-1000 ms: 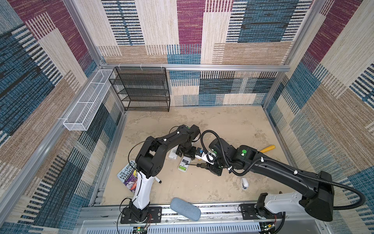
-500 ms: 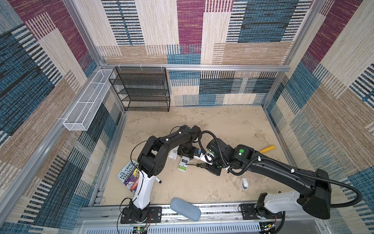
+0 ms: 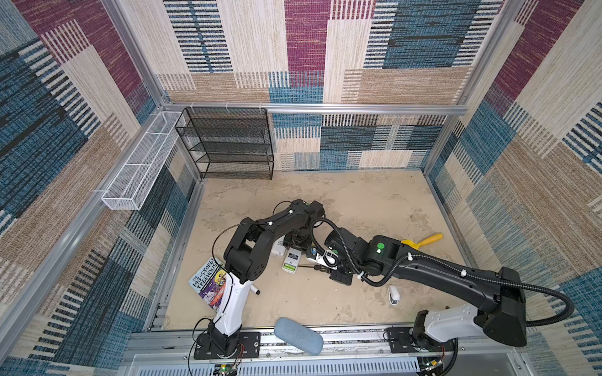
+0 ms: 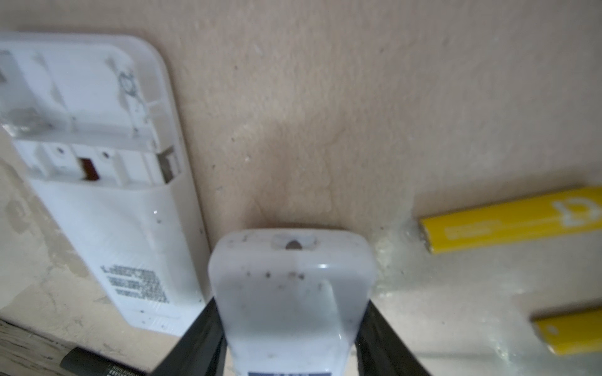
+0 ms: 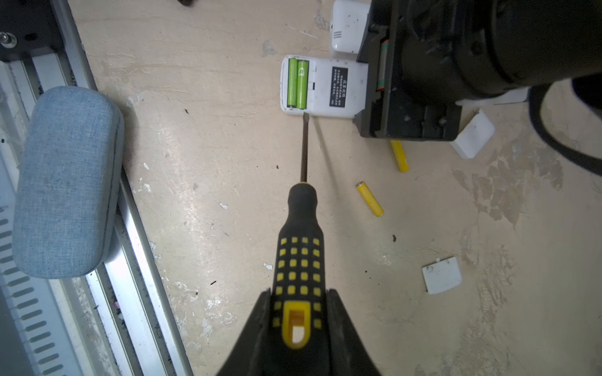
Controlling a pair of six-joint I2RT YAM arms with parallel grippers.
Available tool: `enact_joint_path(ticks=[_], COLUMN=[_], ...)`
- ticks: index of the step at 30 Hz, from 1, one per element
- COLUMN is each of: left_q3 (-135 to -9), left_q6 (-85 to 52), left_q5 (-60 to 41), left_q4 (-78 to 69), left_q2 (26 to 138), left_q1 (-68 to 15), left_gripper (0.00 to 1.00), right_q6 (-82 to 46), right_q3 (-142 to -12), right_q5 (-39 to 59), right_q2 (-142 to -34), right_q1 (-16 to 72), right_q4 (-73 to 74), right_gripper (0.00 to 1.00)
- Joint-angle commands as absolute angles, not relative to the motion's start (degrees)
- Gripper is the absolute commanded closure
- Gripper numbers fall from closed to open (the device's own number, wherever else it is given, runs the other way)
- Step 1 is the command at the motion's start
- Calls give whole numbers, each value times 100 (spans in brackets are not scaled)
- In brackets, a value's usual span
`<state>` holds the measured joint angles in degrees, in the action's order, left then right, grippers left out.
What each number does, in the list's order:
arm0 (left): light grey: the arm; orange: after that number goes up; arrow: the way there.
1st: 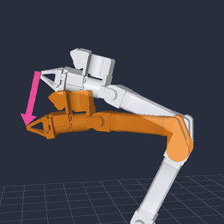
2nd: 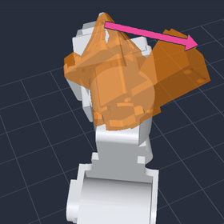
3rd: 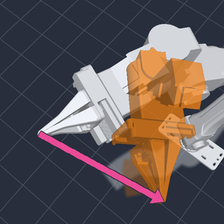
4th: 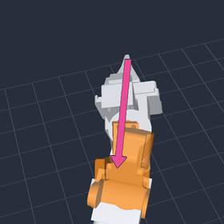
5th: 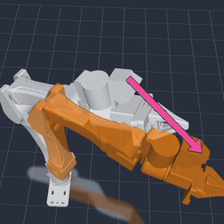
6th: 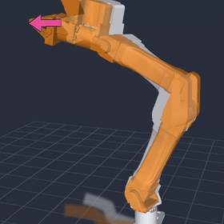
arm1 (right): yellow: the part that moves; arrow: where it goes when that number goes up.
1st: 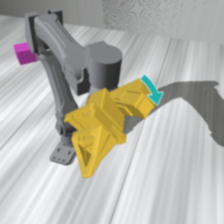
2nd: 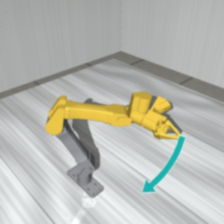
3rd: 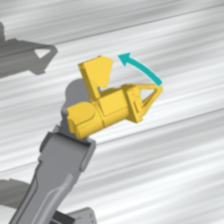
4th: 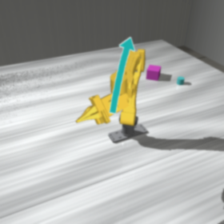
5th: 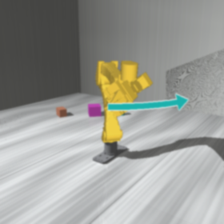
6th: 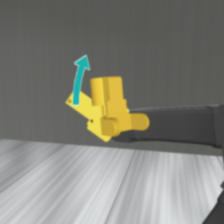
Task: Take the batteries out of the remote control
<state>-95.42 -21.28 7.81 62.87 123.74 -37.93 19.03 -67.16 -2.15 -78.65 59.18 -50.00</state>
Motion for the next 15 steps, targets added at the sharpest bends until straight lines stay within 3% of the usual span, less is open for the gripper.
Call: enact_joint_path(ticks=[1, 15], left_q3=[-9572, -9615], left_q6=[-2407, -2601], left_q5=[853, 962], left_q4=[6398, 6458], left_q2=[12428, 12489], left_q1=[-3812, -3889], left_gripper=[51, 54], right_q6=[1942, 1960], right_q3=[-6785, -6696], right_q5=[-263, -122], right_q2=[-7926, -8041], right_q1=[5933, 5934], right_q4=[-4693, -4704], right_gripper=[100, 100])
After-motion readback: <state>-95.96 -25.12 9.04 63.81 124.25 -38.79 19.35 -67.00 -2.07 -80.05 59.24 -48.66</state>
